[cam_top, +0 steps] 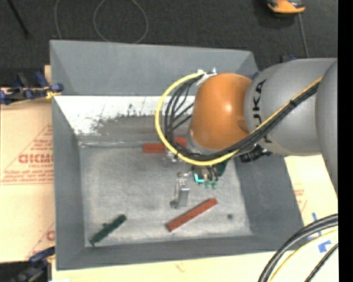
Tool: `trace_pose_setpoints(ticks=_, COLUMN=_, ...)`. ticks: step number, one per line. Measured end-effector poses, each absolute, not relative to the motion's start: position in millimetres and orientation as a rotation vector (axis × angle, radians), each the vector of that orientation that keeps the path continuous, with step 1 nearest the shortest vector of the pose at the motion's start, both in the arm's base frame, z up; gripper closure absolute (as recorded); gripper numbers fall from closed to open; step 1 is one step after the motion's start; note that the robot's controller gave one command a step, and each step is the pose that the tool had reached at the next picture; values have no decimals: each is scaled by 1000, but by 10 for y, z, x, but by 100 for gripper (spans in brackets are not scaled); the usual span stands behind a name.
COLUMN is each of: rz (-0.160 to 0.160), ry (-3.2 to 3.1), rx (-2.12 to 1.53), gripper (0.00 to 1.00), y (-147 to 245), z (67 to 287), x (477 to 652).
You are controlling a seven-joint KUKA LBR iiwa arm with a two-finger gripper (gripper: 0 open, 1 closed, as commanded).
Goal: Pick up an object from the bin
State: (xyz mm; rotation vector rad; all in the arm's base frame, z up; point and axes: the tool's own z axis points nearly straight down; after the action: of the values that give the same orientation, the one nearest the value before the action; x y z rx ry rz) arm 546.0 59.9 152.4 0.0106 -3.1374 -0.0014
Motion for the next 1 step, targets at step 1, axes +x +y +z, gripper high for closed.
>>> trace_pose_setpoints(ticks=1, rz=5, ry=-3135, rx=11, gripper=0, y=-67, z=789, x=5139)
